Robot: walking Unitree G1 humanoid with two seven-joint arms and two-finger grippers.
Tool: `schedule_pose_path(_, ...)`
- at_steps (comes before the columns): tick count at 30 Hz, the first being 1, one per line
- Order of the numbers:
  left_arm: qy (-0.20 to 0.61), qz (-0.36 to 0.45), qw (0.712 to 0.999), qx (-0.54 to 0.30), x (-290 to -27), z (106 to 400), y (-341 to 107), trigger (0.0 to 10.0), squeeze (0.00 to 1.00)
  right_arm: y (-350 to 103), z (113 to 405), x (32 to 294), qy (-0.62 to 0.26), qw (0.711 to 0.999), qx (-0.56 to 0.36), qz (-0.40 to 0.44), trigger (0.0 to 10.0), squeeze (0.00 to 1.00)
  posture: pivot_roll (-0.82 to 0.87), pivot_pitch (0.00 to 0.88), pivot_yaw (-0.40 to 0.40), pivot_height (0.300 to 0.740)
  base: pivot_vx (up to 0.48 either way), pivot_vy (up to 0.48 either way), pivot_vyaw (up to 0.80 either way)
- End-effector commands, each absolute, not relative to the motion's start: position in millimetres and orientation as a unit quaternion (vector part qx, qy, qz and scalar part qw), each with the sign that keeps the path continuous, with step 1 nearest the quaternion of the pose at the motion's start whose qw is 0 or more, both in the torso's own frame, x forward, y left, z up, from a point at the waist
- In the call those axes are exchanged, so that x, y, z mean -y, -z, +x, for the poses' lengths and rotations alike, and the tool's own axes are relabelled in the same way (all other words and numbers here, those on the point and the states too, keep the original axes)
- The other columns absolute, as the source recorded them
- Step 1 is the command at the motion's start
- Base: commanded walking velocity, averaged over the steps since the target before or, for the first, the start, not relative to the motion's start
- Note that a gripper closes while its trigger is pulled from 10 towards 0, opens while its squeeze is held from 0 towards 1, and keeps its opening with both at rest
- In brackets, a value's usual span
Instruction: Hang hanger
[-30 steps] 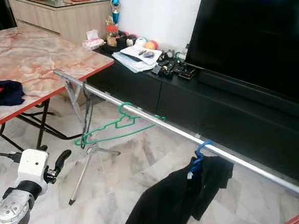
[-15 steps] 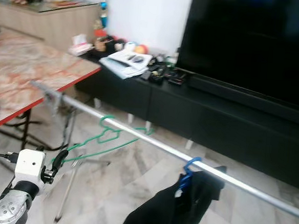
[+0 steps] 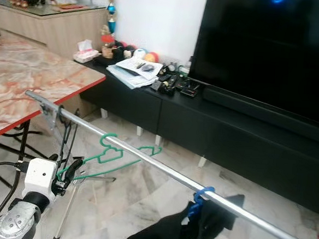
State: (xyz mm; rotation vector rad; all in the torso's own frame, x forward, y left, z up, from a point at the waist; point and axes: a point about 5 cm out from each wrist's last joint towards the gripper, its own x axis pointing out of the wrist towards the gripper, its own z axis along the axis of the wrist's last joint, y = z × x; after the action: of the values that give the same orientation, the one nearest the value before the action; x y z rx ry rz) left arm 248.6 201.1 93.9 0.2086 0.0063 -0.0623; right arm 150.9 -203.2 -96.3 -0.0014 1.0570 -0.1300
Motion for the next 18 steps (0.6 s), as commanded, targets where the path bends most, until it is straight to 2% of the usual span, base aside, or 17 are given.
schedule_pose_path(1,0.076,0.104,0.992,-0.008,-197,245,-99,10.0,0.00,94,154,207,0.061,0.865,-0.499,-0.008,10.0,0.00,0.20,0.000,-0.059,0.740,0.000,0.000,0.00)
schedule_pose_path(10,0.107,0.154,0.982,-0.035,-223,255,-110,10.0,0.00,94,156,207,0.058,0.865,-0.499,-0.010,10.0,0.00,0.21,0.000,-0.072,0.740,0.000,0.000,0.00)
schedule_pose_path(18,0.194,0.163,0.965,-0.073,-221,273,-106,10.0,0.00,93,157,206,0.056,0.866,-0.497,-0.010,10.0,0.00,0.19,0.000,-0.073,0.740,0.000,0.000,0.00)
